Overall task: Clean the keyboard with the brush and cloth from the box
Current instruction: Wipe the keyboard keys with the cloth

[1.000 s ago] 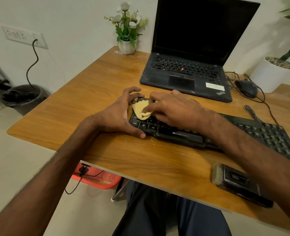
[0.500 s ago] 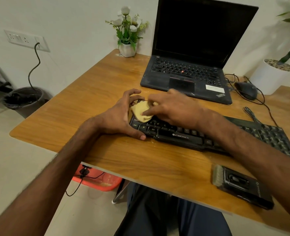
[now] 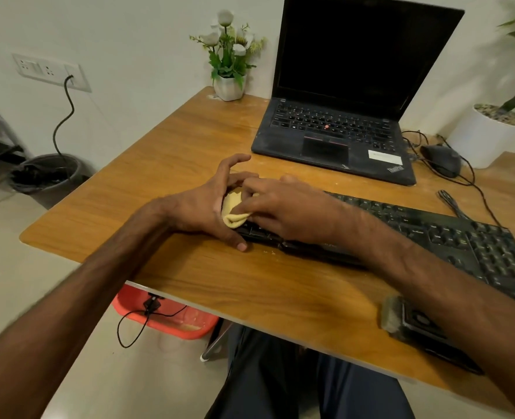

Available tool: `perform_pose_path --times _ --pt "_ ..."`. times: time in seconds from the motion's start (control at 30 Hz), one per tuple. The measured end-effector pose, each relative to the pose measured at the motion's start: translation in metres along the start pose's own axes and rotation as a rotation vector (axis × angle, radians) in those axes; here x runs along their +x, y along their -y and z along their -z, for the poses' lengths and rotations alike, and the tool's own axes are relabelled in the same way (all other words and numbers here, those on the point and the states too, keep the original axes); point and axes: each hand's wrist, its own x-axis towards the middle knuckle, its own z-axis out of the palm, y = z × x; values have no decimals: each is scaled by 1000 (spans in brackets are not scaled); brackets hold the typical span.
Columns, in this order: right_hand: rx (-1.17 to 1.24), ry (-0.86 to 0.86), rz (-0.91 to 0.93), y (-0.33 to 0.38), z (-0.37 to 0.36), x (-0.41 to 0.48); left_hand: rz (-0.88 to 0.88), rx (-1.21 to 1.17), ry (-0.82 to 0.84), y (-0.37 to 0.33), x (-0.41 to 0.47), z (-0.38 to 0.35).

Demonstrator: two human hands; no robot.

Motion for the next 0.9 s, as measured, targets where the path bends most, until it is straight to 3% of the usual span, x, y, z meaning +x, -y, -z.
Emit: perform_pose_path --times 0.13,0.33,0.53,0.63,0.73,0.9 --pt "-85 -76 -127 -27 -1 1 -5 -18 -38 2 -1 -3" --pt "-78 -58 56 9 -4 -12 -17 18 -18 3 -1 0" --pt "-162 -101 -68 -15 2 1 6 10 -25 3 -1 0" --pt "-69 -114 -24 10 -7 -12 13 18 -14 5 0 1" --pt "-132 -84 37 20 -14 -32 18 26 -8 5 2 1" --pt "-211 -67 -53 -4 -1 -42 16 18 -22 2 1 0"
